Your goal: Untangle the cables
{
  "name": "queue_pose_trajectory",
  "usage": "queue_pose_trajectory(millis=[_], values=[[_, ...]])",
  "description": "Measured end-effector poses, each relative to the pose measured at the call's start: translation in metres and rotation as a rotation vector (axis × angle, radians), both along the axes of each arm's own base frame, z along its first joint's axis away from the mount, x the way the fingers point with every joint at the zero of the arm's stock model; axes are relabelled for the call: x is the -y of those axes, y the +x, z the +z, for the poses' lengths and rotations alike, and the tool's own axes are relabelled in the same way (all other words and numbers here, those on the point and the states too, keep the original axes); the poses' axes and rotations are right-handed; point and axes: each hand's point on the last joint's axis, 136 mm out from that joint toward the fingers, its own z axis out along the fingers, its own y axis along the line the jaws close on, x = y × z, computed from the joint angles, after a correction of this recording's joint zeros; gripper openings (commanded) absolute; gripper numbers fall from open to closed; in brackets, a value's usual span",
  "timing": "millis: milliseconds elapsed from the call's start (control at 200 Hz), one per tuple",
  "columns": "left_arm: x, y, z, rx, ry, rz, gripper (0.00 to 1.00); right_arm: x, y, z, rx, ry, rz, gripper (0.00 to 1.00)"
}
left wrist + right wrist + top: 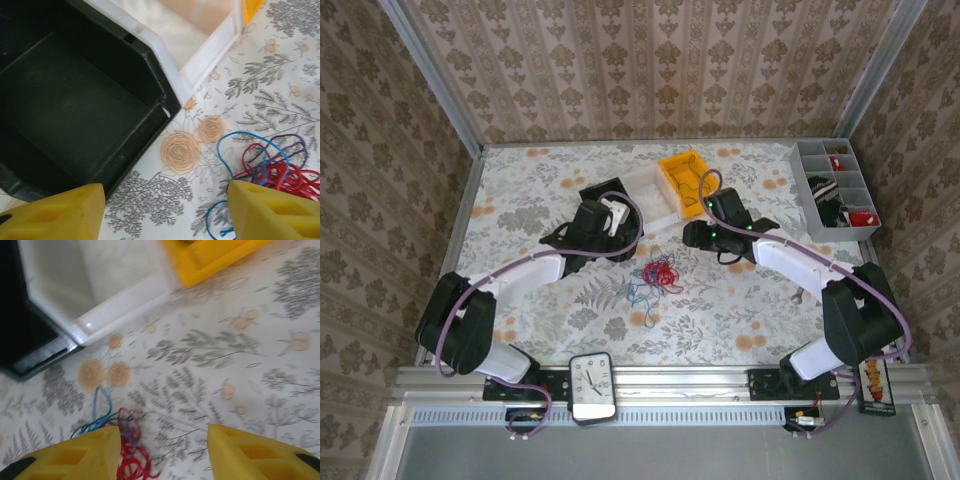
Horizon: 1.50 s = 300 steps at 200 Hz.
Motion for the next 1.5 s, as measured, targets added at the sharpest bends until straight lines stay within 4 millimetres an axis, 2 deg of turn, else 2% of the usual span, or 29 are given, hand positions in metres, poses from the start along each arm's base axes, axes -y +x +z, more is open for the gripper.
queue_pose_trajectory(millis=[170, 285, 420, 545, 835, 1100, 1195, 1335, 1390, 1456, 1501], values=[[0.010, -0.011, -0.019, -0.069, -0.014, -0.023, 0.65, -0.027, -0.016, -0.003, -0.019, 0.020, 0.118, 0.39], [0.016, -0.019, -0.033, -0.110, -0.001, -0.036, 0.64, -0.036, -0.015, -0.016, -0.054, 0.016, 0.143, 0.29], [0.028, -0.032, -0.048, -0.143, 0.024, -0.081, 0.64, -0.040, -0.014, -0.034, -0.106, 0.007, 0.152, 0.29], [0.041, -0.044, -0.056, -0.166, 0.038, -0.126, 0.63, -0.042, -0.012, -0.043, -0.129, 0.003, 0.156, 0.29], [0.050, -0.040, -0.062, -0.181, 0.044, -0.136, 0.59, -0.048, -0.008, -0.056, -0.166, 0.004, 0.166, 0.27], [0.055, -0.039, -0.076, -0.216, 0.055, -0.143, 0.44, -0.048, -0.010, -0.070, -0.204, -0.002, 0.158, 0.11], [0.058, -0.038, -0.081, -0.230, 0.059, -0.146, 0.32, -0.048, -0.010, -0.070, -0.207, 0.005, 0.147, 0.05], [0.061, -0.037, -0.085, -0.236, 0.063, -0.151, 0.15, -0.043, -0.005, -0.070, -0.207, 0.009, 0.105, 0.00], [0.061, -0.036, -0.085, -0.230, 0.068, -0.147, 0.12, -0.034, -0.002, -0.071, -0.203, 0.009, 0.061, 0.00], [0.060, -0.032, -0.084, -0.218, 0.080, -0.129, 0.11, -0.014, 0.002, -0.072, -0.206, 0.006, -0.036, 0.00], [0.058, -0.030, -0.085, -0.212, 0.091, -0.111, 0.10, 0.011, 0.003, -0.073, -0.214, 0.009, -0.147, 0.00]])
